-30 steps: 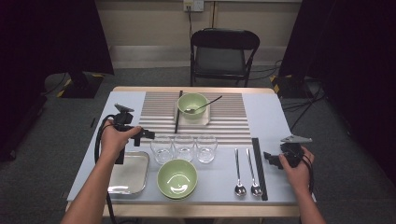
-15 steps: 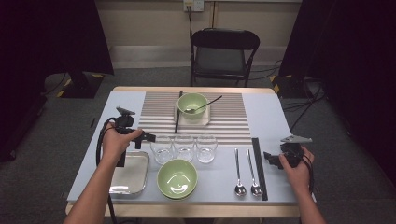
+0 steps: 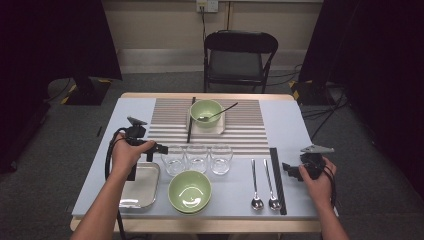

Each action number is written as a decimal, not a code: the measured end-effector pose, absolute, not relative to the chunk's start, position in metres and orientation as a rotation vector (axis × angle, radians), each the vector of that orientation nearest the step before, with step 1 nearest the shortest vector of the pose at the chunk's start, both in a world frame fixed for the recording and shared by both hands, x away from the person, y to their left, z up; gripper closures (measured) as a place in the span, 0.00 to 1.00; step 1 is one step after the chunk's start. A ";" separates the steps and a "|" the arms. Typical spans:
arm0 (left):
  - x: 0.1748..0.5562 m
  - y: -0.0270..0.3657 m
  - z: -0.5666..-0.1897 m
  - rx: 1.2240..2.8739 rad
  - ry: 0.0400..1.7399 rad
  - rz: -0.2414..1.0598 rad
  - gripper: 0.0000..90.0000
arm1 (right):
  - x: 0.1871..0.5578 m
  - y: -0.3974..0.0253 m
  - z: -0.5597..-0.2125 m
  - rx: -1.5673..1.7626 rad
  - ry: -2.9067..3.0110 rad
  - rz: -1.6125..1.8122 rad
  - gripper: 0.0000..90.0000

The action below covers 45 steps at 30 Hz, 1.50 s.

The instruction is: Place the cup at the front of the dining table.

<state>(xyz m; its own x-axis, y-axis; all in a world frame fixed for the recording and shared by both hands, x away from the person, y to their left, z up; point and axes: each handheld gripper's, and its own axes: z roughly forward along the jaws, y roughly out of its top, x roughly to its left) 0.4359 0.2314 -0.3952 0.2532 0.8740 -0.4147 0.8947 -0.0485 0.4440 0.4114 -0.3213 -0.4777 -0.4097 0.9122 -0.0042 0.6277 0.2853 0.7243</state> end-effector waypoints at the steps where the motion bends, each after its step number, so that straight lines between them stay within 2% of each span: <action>1: 0.436 0.230 -0.397 1.901 1.613 -0.050 0.35 | 0.411 -0.321 -0.478 1.382 2.140 0.914 0.17; 8: 0.436 0.226 -0.398 1.913 1.618 -0.042 0.38 | 0.411 -0.321 -0.478 1.384 2.140 0.914 0.17; 17: 0.436 0.224 -0.401 1.917 1.629 -0.045 0.49 | 0.411 -0.321 -0.478 1.384 2.140 0.915 0.17; 18: 0.436 0.223 -0.402 1.914 1.633 -0.050 0.53 | 0.411 -0.321 -0.478 1.384 2.140 0.915 0.17; 21: 0.436 0.222 -0.403 1.918 1.632 -0.054 0.55 | 0.411 -0.321 -0.478 1.384 2.140 0.914 0.17; 27: 0.436 0.218 -0.403 1.929 1.653 -0.051 0.68 | 0.411 -0.321 -0.478 1.387 2.140 0.915 0.17; 35: 0.437 0.212 -0.405 1.934 1.661 -0.078 0.80 | 0.411 -0.321 -0.478 1.387 2.140 0.915 0.17; 45: 0.438 0.209 -0.402 1.945 1.694 -0.053 0.85 | 0.411 -0.321 -0.478 1.385 2.140 0.915 0.17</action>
<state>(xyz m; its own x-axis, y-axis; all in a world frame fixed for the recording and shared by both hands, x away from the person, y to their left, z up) 0.4375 0.2090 -0.4022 0.2031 0.9030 -0.3787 0.9250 -0.0501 0.3766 0.4115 -0.3213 -0.4777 -0.4089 0.9126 -0.0026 0.6289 0.2838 0.7239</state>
